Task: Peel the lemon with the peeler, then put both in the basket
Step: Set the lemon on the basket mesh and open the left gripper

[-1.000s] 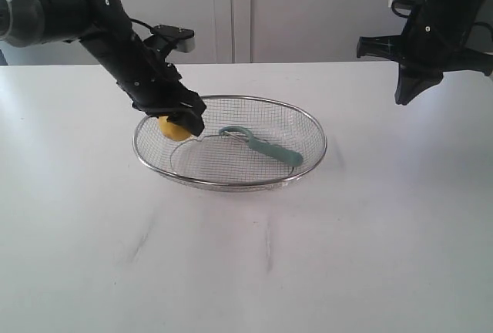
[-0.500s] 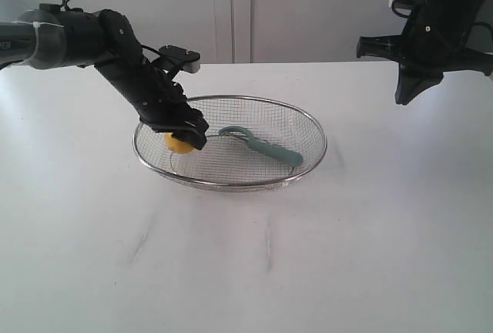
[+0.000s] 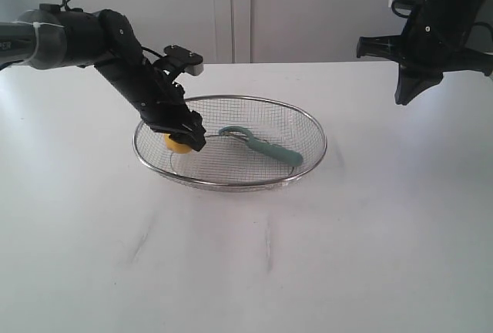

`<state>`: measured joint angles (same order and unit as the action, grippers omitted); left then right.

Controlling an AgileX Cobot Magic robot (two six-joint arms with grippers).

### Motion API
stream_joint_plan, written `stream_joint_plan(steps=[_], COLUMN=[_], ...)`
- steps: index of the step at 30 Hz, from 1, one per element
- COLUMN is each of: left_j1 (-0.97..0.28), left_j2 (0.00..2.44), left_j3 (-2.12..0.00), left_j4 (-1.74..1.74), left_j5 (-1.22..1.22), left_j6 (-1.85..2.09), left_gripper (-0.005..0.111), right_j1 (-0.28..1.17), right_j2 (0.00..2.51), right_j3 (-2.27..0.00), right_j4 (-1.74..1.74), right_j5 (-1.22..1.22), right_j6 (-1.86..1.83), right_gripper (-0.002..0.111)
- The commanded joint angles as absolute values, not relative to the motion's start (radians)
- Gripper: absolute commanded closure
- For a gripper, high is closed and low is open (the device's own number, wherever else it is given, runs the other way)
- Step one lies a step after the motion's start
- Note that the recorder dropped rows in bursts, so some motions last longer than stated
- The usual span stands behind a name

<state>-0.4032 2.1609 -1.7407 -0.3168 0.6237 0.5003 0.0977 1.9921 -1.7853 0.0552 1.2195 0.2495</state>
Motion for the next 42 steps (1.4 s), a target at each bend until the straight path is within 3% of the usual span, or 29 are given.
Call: stream_joint_plan(steps=[1, 7, 12, 42], left_j1=[-0.401, -0.401, -0.401, -0.401], left_j2=[2.154, 2.154, 2.154, 2.040], left_j3=[-1.745, -1.745, -1.745, -1.747], left_j4=[-0.326, -0.330, -0.330, -0.330], left_j5=[0.622, 0.623, 0.620, 0.712], left_j6=[0.513, 0.514, 0.516, 0.486], left_gripper=[0.081, 0.052, 0.038, 0.037], right_j1=[0.090, 0.090, 0.090, 0.090], right_j2=[1.983, 1.983, 1.983, 1.983], right_j3=[-1.794, -1.794, -1.794, -1.794], right_j4=[0.049, 0.049, 0.049, 0.049], right_j5=[1.221, 1.221, 1.221, 1.221], right_j6=[0.251, 0.251, 0.251, 0.251], right_gripper=[0.108, 0.108, 0.108, 0.108])
